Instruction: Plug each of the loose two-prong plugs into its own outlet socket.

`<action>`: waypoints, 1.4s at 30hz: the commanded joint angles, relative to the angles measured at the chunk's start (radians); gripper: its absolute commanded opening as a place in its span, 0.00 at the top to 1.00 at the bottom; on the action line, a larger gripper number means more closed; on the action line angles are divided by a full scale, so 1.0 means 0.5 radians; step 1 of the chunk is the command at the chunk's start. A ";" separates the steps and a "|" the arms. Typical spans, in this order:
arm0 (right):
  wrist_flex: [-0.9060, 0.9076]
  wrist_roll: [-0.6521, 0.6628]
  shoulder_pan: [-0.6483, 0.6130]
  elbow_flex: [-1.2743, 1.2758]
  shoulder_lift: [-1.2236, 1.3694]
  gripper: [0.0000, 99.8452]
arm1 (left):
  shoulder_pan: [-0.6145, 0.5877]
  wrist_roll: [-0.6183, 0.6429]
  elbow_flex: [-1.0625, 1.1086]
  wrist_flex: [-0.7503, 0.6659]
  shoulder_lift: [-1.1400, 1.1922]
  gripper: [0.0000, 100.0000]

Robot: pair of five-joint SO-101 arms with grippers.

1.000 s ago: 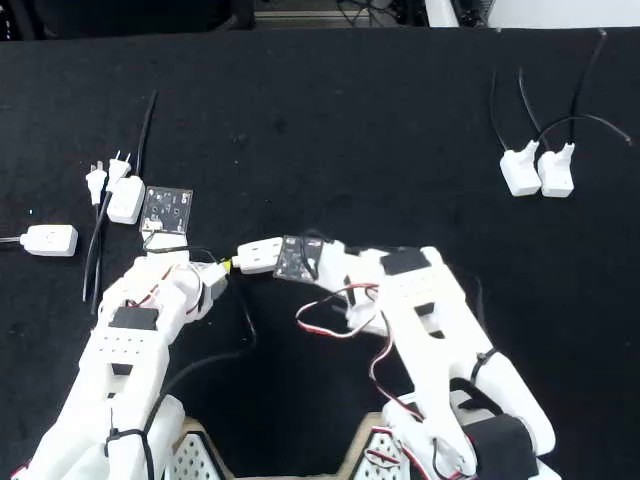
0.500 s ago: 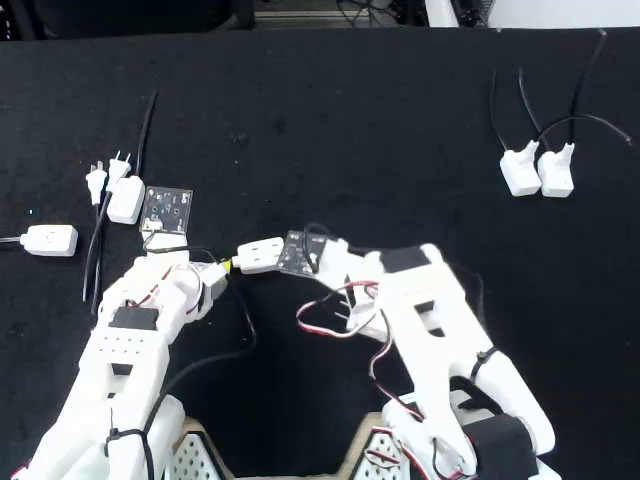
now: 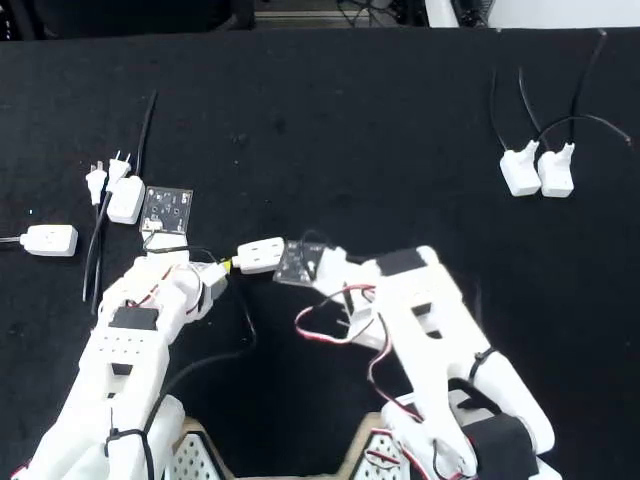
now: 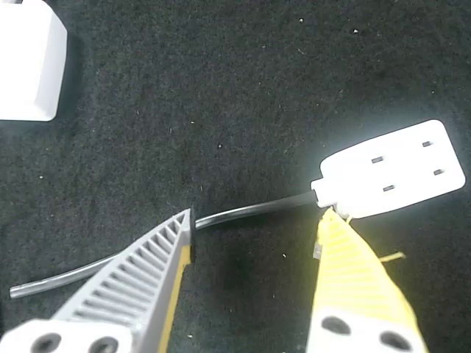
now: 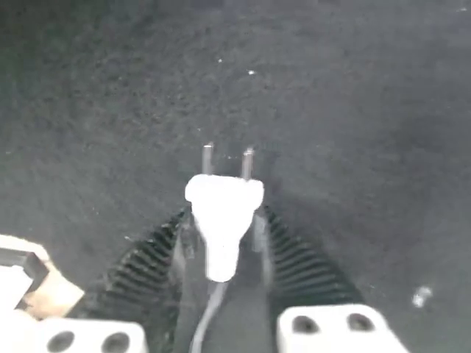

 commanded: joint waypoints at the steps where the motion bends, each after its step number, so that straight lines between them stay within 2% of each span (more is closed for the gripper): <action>1: -0.086 -0.009 -0.031 0.011 -0.057 0.77 | -0.017 0.021 -0.051 -0.025 -0.025 0.73; 8: 0.141 -0.021 -0.028 -0.275 -0.048 0.84 | -0.017 0.021 -0.051 -0.025 -0.025 0.73; 18: -0.104 0.003 -0.031 -0.038 -0.041 0.84 | -0.020 0.021 -0.051 -0.021 -0.025 0.73; 22: -0.129 0.166 -0.031 0.081 -0.041 0.84 | -0.017 0.021 -0.051 -0.021 -0.025 0.73; 29: -0.153 0.249 -0.028 0.115 -0.057 0.84 | -0.017 0.021 -0.051 -0.021 -0.025 0.73; 35: 0.166 0.209 0.006 -0.164 -0.060 0.84 | -0.017 0.021 -0.051 -0.021 -0.025 0.73; 42: -0.077 0.092 0.117 -0.161 -0.044 0.84 | -0.017 0.021 -0.051 -0.021 -0.025 0.73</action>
